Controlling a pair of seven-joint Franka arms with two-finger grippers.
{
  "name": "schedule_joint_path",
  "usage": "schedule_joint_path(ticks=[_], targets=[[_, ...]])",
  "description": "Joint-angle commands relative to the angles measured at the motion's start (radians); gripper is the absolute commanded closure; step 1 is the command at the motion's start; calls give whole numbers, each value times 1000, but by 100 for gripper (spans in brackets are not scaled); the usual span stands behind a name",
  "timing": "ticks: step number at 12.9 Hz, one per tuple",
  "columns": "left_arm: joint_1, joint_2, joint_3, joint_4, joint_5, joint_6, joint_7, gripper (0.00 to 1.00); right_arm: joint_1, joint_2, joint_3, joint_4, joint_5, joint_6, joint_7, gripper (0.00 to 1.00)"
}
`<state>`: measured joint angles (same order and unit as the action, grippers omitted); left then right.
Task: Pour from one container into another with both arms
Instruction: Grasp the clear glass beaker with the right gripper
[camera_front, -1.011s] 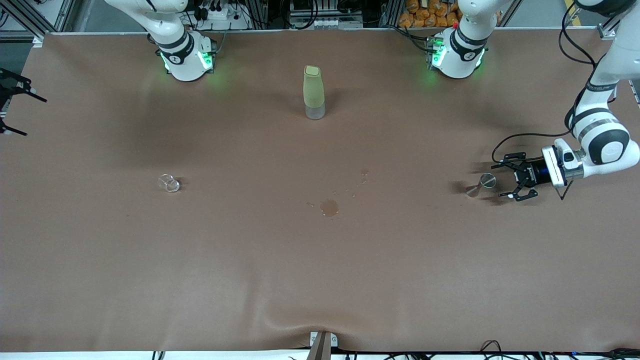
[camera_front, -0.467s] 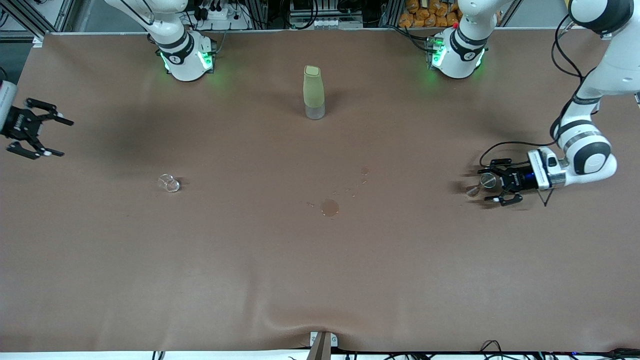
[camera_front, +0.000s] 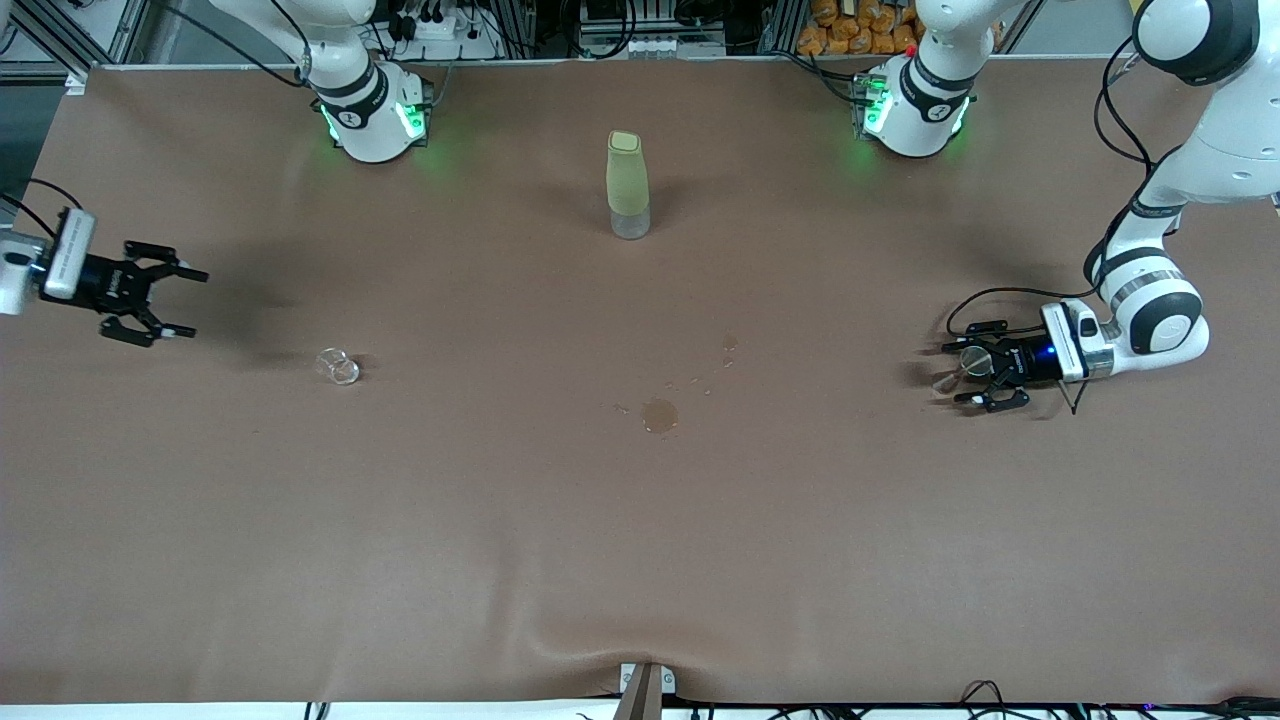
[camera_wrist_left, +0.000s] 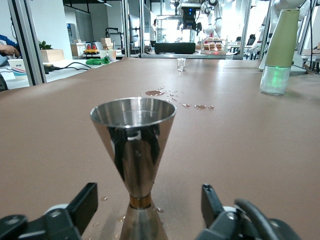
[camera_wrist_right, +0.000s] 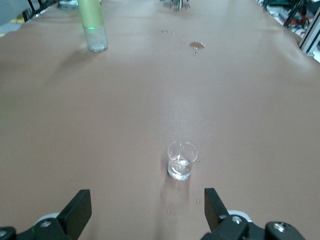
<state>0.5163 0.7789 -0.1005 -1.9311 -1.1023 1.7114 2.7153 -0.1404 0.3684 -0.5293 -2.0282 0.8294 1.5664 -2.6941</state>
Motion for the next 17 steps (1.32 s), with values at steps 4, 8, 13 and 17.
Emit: schedule_joint_path(ticks=[4,8,13,17], targets=[[7,3,-1,8,-22,-26,43,31,-57,248,2,40,209,-138,-199,0],[7,5,-2,15,-22,-26,46,46,-85,383,3,57,364,-189,-328,0],[10,25,-1,27,-22,-26,47,50,-81,494,20,59,493,-246,-421,0],[11,25,-1,40,-21,-27,44,58,-76,546,80,59,574,-249,-492,0]])
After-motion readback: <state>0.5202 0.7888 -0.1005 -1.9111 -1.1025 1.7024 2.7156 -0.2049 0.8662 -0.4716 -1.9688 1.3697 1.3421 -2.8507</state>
